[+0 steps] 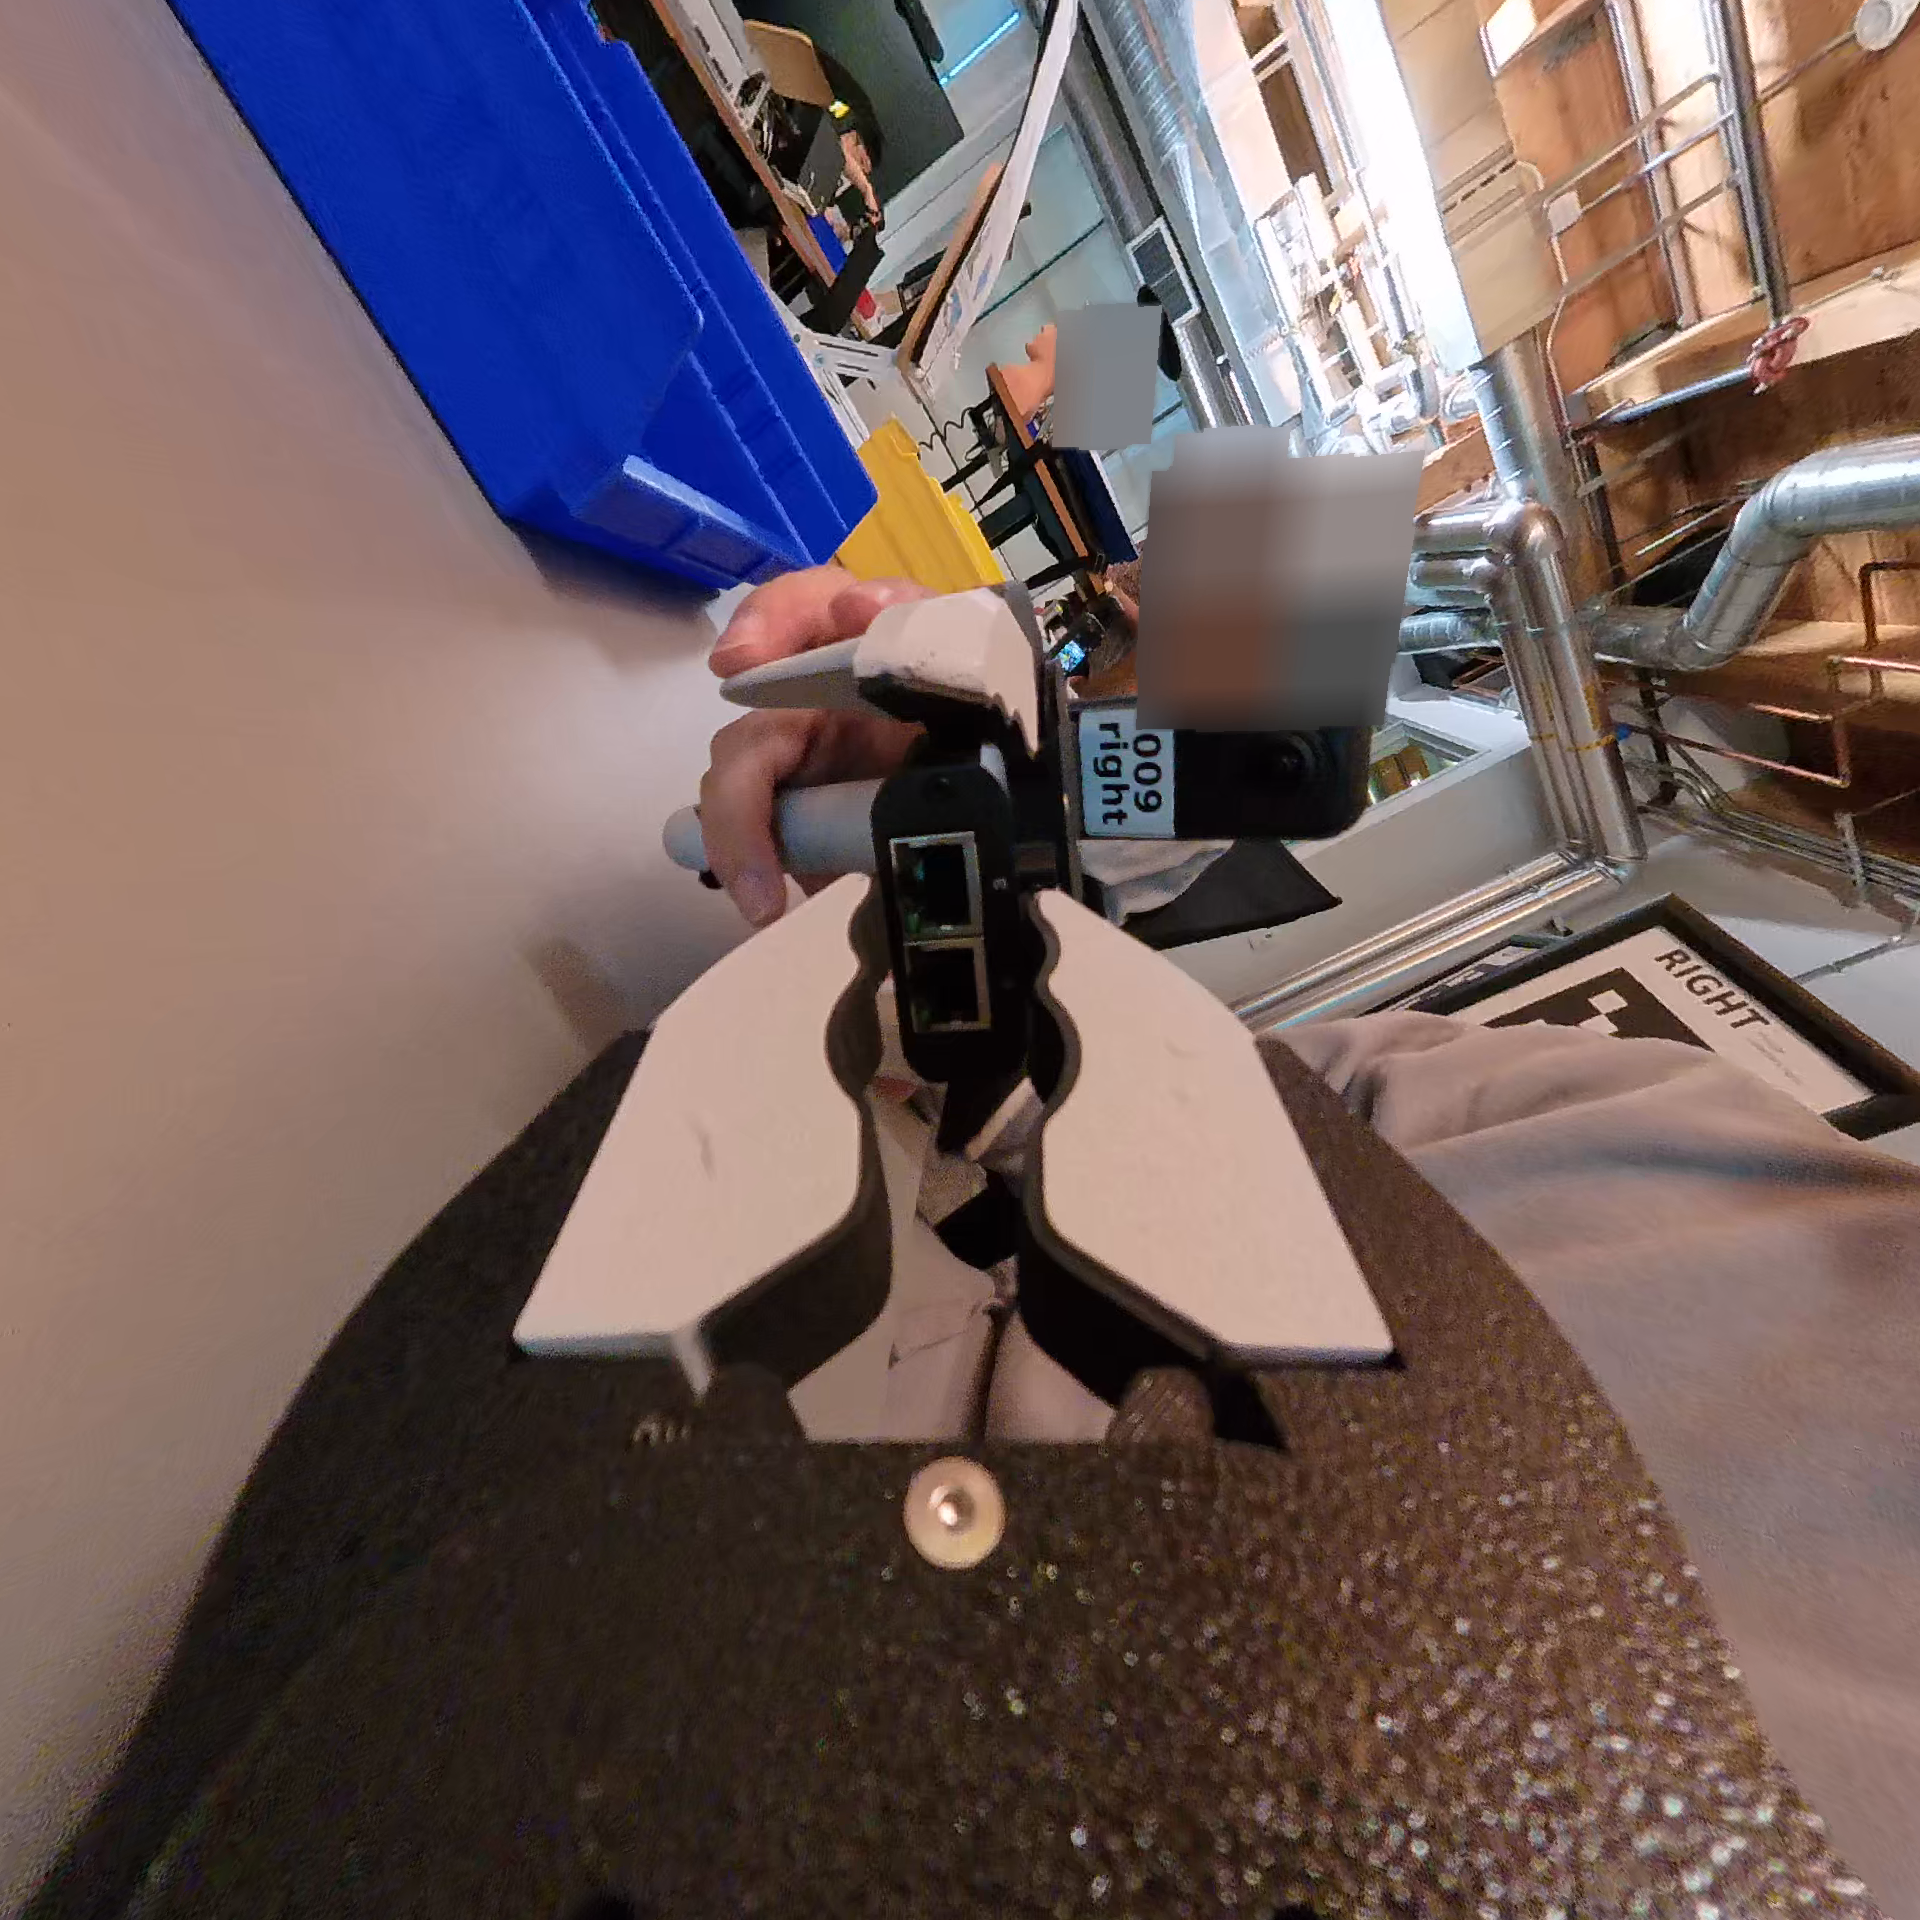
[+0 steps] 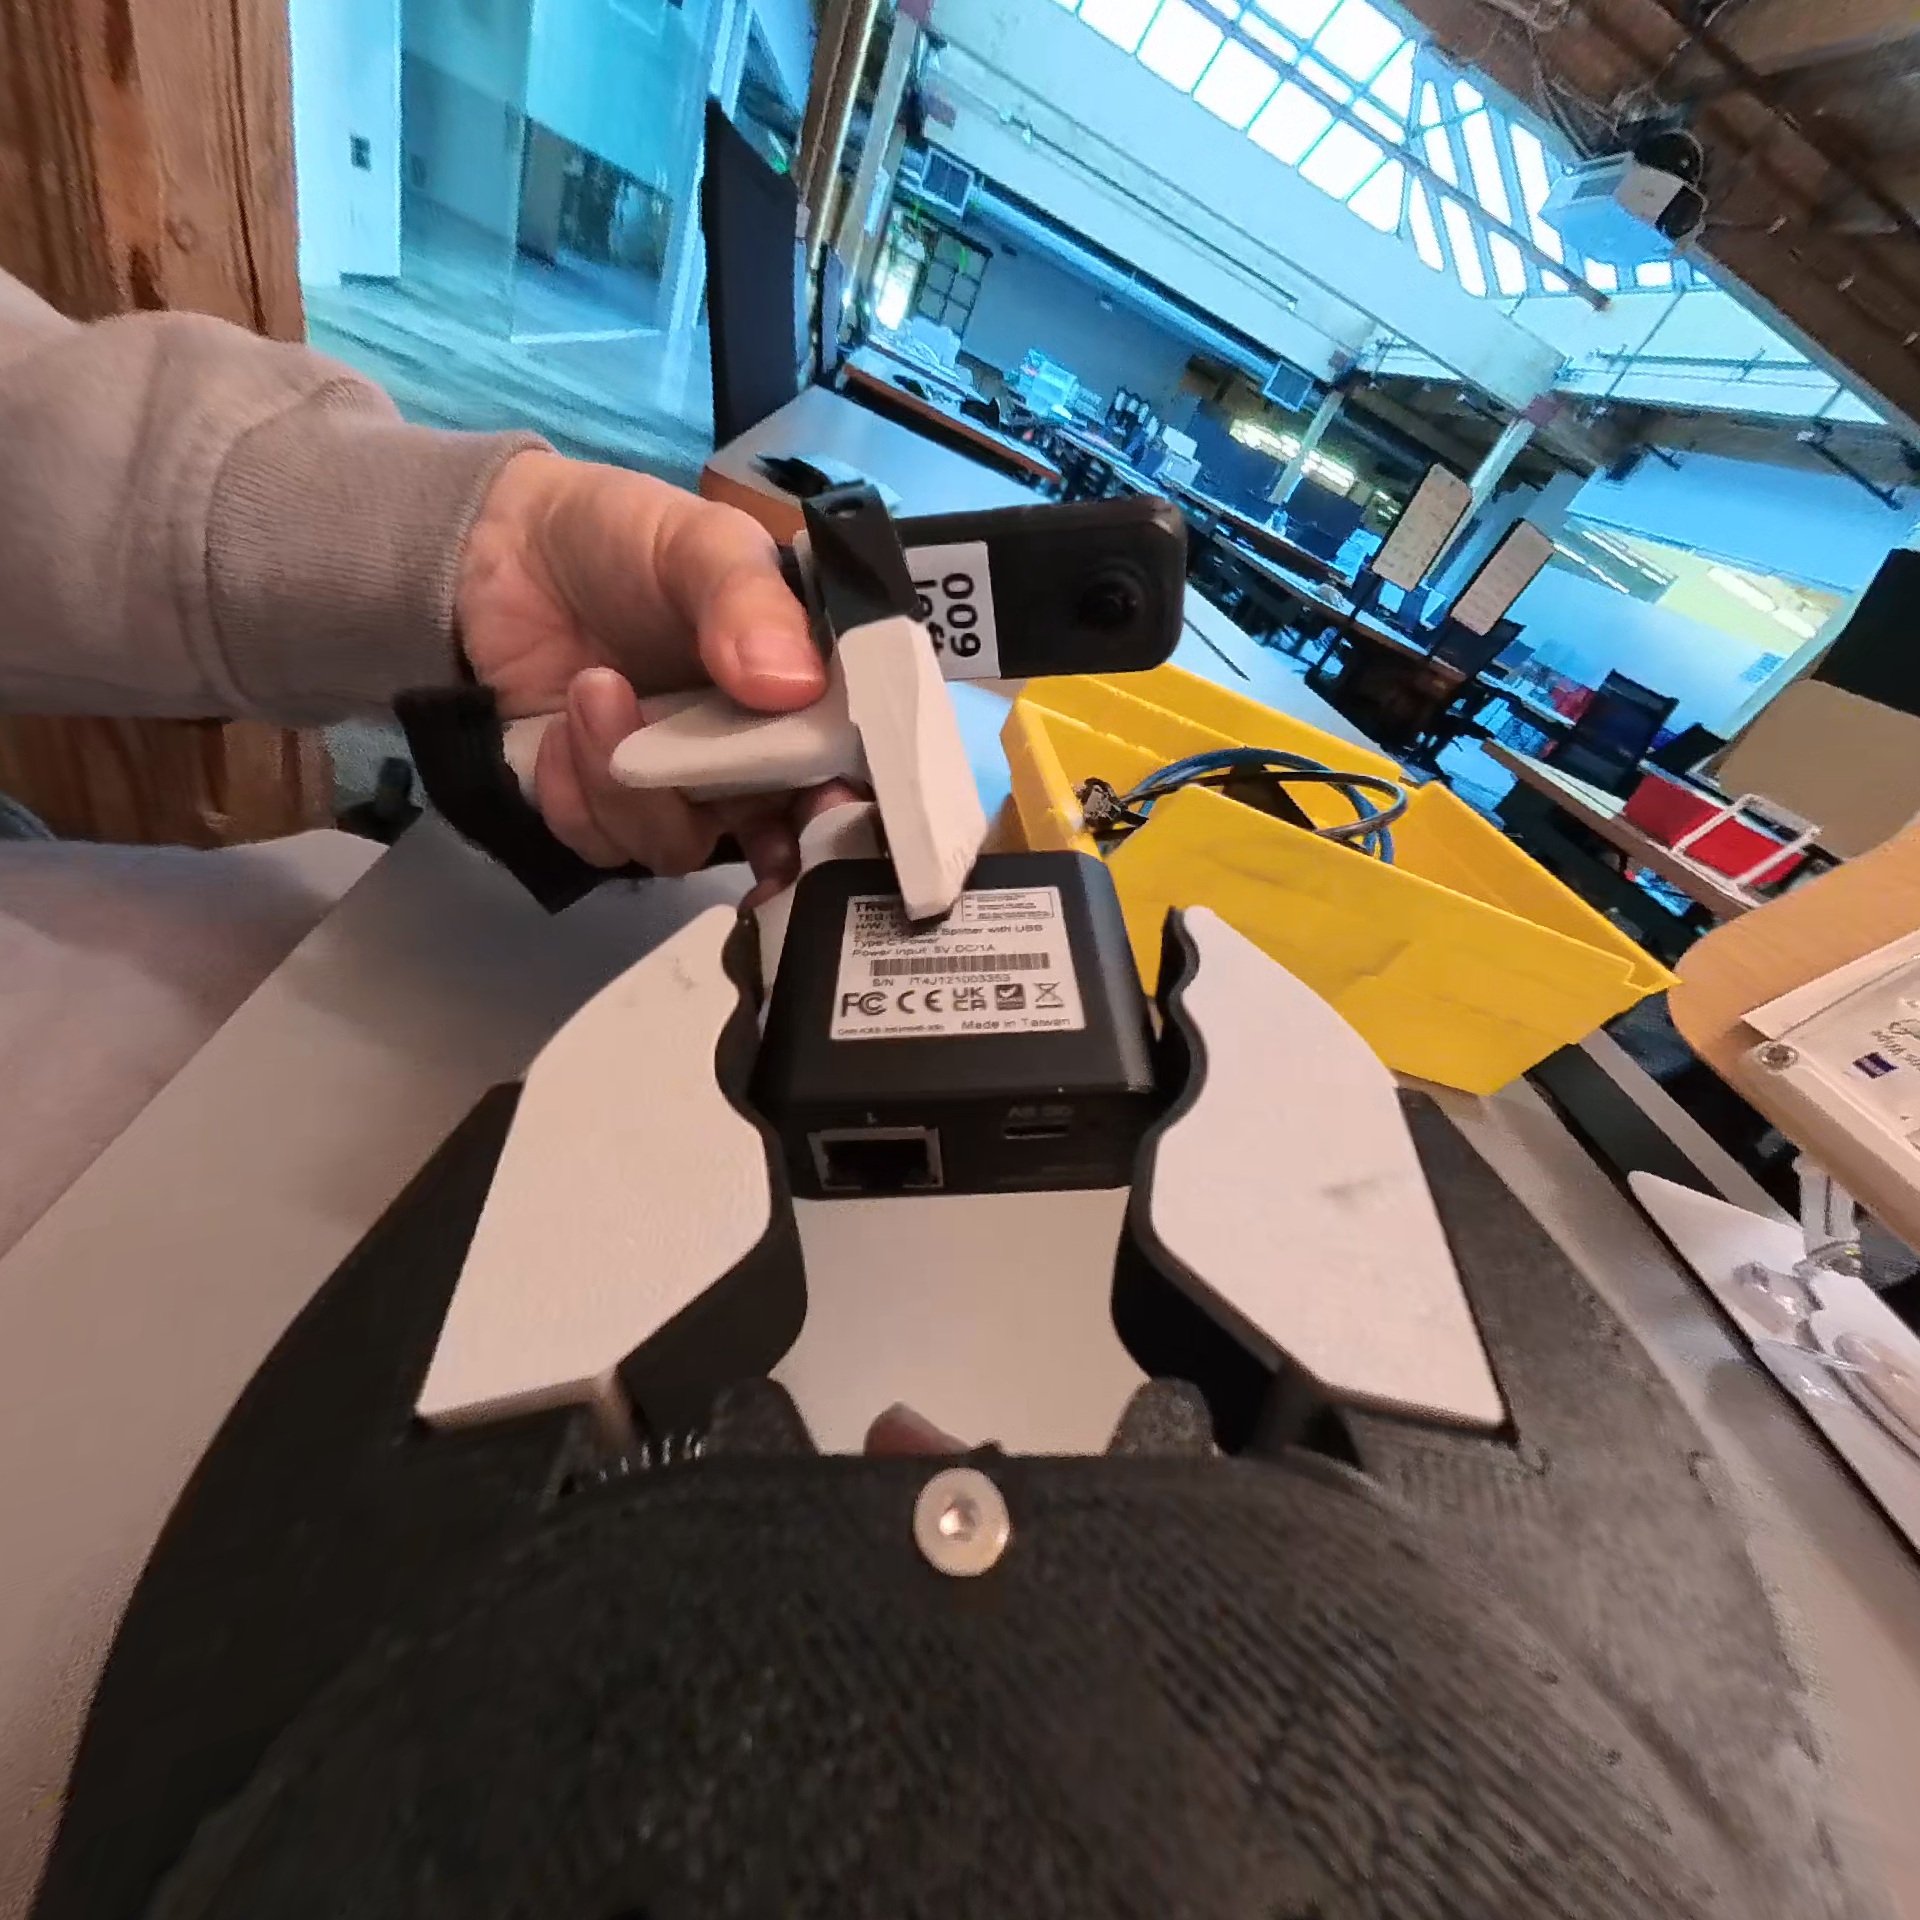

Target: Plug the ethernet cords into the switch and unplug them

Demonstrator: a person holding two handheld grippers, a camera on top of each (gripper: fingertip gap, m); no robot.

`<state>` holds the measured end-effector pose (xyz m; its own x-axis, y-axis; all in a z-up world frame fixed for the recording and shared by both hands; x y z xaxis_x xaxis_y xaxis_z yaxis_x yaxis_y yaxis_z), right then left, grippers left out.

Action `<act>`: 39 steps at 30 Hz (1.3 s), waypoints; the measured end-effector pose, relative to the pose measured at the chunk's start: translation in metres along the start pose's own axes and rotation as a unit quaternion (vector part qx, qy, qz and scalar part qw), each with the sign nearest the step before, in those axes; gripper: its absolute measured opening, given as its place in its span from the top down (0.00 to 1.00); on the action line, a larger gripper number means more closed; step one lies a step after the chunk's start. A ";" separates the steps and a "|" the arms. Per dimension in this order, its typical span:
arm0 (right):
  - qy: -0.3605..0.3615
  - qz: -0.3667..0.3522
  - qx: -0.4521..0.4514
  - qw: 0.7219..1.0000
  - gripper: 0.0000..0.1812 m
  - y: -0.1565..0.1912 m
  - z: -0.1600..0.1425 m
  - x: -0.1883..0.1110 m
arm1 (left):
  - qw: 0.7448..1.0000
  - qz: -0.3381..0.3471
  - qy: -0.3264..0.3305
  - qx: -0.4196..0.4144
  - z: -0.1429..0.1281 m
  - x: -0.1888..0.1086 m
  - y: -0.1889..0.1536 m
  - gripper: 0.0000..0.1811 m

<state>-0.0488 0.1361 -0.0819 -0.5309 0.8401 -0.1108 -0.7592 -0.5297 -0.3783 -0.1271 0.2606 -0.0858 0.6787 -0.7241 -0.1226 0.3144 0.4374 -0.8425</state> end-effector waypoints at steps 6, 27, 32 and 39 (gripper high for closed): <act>0.023 -0.021 0.043 0.999 0.59 -0.001 -0.012 0.005 | 0.999 0.044 -0.015 0.012 0.001 0.000 0.002 0.87; -0.106 -0.012 0.183 0.977 0.59 -0.019 -0.019 -0.017 | 0.864 0.373 -0.075 0.331 0.046 -0.089 -0.020 0.79; -0.127 0.003 0.194 0.973 0.59 -0.021 -0.020 -0.021 | 0.768 0.524 0.091 0.356 0.092 -0.132 0.014 0.67; -0.141 0.002 0.195 0.971 0.59 -0.021 -0.020 -0.024 | 0.828 0.462 0.200 0.245 0.146 -0.125 0.066 0.69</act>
<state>-0.0124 0.1293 -0.0893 -0.5746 0.8015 0.1657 -0.8124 -0.5831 0.0036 -0.0944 0.4574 -0.0498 0.5362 -0.0347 -0.8434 0.0817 0.9966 0.0110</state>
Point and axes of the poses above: each gripper's, where its closed fingertips meet, x out along the fingers, z out of its top, y = z × x across the jaws, the point moved 9 cm from there along -x, back along the fingers, and after that the axes turned 9 degrees about z, right-handed, at the moved point
